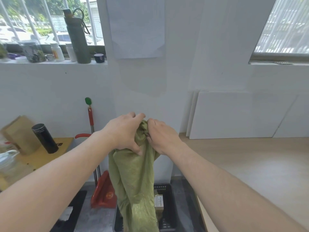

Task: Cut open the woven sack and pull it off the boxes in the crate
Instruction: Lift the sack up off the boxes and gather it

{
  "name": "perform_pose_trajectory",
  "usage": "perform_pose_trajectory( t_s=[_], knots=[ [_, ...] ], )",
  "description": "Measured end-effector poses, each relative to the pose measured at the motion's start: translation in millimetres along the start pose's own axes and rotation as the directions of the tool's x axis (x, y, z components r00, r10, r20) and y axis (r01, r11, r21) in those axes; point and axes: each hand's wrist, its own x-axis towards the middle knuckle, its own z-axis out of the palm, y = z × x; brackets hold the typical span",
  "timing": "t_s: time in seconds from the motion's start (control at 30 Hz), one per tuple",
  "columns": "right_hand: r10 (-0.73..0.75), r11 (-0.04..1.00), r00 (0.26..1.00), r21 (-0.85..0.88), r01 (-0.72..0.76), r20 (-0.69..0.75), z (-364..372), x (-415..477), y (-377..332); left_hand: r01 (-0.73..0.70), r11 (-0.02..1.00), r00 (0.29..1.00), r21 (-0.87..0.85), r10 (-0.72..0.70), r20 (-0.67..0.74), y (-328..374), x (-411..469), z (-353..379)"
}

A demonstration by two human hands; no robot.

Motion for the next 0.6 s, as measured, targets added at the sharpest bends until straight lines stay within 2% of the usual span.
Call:
perform_pose_trajectory(
  t_s=[0.07,0.17,0.33,0.43,0.53,0.6],
  knots=[
    [0.017,1.000,0.999,0.007,-0.018,0.048,-4,1,-4,0.021,0.985,0.998,0.170,-0.010,-0.065,3,-1,7],
    [0.039,0.999,0.991,0.023,-0.043,0.128,-12,1,-10,0.086,0.972,0.990,0.220,-0.058,-0.131,2,-3,13],
    [0.047,0.988,0.980,0.138,-0.074,0.194,-24,3,-16,0.058,0.998,0.981,0.009,-0.055,-0.187,-5,-1,27],
    [0.044,0.983,0.977,0.166,-0.080,0.210,-25,3,-15,0.020,0.999,0.982,-0.031,-0.026,-0.189,-10,1,32],
    [0.043,0.976,0.981,0.202,-0.082,0.189,-23,1,-11,0.004,0.998,0.988,-0.060,-0.013,-0.151,-11,4,34],
    [0.035,0.974,0.989,0.216,-0.065,0.141,-21,-2,-10,0.026,0.990,0.993,-0.139,-0.041,-0.107,-12,7,32]
  ],
)
